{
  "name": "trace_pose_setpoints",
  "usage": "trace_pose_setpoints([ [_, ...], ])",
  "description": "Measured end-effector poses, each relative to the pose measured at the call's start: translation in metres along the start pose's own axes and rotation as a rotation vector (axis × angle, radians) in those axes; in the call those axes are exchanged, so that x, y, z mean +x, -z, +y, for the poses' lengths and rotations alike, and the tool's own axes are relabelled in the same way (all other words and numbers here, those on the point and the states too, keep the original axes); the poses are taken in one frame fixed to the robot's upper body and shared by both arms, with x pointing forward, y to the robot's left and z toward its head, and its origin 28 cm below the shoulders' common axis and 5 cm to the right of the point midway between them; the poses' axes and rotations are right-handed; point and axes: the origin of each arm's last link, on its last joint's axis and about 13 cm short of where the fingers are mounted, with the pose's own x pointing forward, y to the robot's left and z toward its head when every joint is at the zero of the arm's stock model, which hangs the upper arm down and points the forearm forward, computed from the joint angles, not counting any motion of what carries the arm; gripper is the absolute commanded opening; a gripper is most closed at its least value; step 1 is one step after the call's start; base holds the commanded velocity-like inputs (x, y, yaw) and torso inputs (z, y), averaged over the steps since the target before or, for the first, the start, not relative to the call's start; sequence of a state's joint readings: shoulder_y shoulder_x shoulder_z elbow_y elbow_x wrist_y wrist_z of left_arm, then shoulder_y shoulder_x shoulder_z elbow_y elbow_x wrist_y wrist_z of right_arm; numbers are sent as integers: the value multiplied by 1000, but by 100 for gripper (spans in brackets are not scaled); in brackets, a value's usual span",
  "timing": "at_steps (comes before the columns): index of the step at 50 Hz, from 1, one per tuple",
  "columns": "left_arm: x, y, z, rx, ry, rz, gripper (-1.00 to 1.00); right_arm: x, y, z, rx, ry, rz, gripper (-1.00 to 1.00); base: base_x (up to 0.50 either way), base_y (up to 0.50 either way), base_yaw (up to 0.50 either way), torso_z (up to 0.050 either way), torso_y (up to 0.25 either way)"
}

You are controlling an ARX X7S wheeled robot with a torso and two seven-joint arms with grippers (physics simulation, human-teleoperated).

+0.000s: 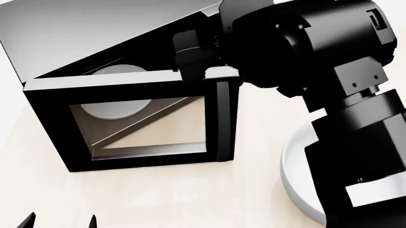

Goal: Open the microwave.

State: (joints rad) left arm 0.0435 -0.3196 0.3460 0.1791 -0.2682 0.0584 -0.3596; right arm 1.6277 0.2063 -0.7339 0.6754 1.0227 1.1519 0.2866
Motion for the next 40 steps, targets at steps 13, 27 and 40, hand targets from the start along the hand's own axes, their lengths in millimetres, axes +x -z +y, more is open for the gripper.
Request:
trace_pose_setpoints([
  [13, 0, 1, -1, 2, 0, 2, 100, 0, 8, -3, 6, -11, 9, 100, 0, 0, 0, 0, 0],
  [27, 0, 1, -2, 4, 2, 4, 100, -1, 14, -5, 26, -28, -6, 100, 0, 0, 0, 0, 0],
  [40, 0, 1, -2, 4, 3, 3, 100, -5, 20, -4, 23, -32, -19, 100, 0, 0, 0, 0, 0],
])
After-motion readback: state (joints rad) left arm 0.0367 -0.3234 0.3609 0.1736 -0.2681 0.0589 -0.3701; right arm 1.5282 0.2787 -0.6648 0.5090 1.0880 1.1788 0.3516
